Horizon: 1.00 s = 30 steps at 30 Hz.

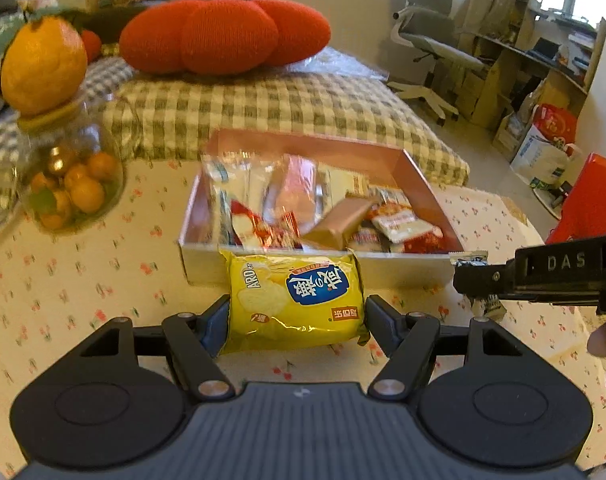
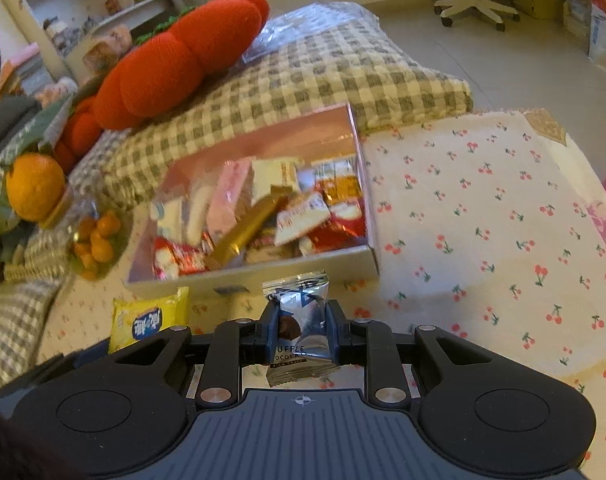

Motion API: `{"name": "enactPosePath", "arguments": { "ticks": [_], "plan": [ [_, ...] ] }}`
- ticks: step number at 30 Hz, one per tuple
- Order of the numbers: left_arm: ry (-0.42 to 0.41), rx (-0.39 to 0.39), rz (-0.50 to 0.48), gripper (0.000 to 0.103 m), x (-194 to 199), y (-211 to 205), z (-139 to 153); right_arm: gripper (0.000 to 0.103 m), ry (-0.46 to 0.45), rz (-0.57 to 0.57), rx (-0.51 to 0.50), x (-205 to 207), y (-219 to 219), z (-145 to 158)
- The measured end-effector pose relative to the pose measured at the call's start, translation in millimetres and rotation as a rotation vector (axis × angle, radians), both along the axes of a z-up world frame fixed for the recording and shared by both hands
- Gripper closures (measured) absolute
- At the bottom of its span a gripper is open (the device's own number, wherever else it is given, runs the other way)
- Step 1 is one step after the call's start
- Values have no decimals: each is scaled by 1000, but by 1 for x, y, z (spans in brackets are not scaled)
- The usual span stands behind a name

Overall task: Organize snacks
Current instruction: 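Carry the yellow packet and silver candy over the silver box, then lower both snacks into the box and open both tools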

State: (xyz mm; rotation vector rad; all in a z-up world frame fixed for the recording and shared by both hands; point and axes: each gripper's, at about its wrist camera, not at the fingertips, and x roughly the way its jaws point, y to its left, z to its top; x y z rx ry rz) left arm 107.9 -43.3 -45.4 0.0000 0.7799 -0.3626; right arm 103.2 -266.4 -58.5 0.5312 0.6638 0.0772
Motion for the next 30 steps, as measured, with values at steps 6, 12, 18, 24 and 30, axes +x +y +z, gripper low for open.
{"name": "enactPosePath", "arguments": {
  "ticks": [6,12,18,24,30],
  "plan": [
    [-32,4,-10,36,21,-4,6,80,-25,-20,42,21,-5,14],
    [-33,-4,-22,36,48,-14,2,80,-48,-38,25,51,-12,21],
    [-44,10,-73,35,71,-32,-5,80,-50,-56,9,84,-21,17],
    [-52,18,-124,35,86,-46,-10,80,-56,-57,13,107,-27,13],
    [-59,31,-137,35,94,-54,-15,80,-63,-52,-6,118,-28,13]
  ]
}}
